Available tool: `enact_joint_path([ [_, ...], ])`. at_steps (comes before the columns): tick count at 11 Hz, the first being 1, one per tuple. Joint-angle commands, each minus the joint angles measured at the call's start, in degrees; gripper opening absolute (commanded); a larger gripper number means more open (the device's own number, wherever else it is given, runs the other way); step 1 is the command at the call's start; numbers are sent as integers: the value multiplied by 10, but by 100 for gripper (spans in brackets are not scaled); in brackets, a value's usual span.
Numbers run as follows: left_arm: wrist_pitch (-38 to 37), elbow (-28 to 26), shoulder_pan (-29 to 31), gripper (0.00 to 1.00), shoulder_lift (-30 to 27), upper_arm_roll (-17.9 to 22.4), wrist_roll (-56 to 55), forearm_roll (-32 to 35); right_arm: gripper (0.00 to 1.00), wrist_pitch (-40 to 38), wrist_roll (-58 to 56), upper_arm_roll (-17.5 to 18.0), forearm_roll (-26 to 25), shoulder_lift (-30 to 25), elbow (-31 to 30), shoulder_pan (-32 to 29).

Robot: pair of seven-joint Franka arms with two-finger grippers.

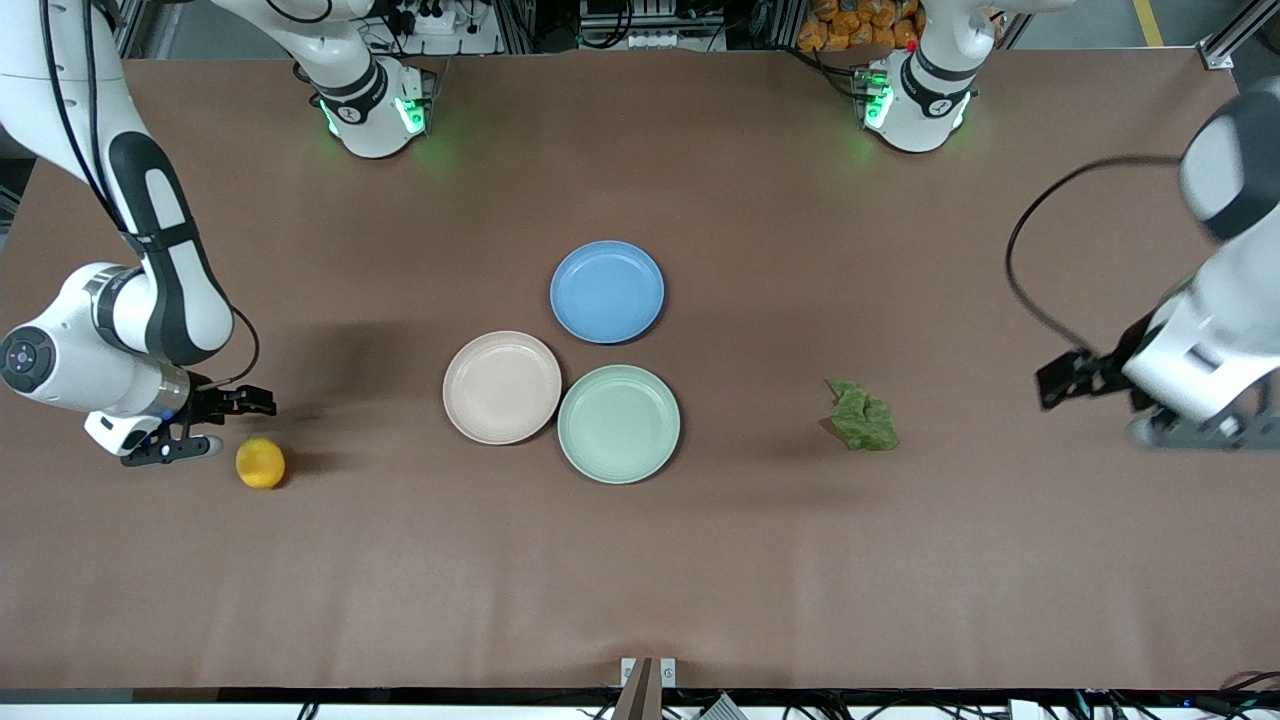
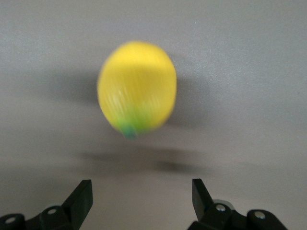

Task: Pick lemon and lettuce from plates
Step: 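Open both grippers, releasing the lettuce and lemon onto the table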

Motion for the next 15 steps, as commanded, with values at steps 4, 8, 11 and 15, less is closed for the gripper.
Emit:
enact_joint_path([
  [4,-52,-17,8,100,-123,16,32,6,100,2,12,5,-15,-3,-3,-14],
  [8,-136,-24,16,100,-137,19,44,6,100,-1,8,5,-16,-3,-2,-12],
  [11,-152,-38,21,100,-144,18,53,5,100,-15,12,6,-16,-4,0,-9],
  [15,-151,-55,23,100,-152,15,48,3,100,-54,13,6,-16,-13,15,-7],
])
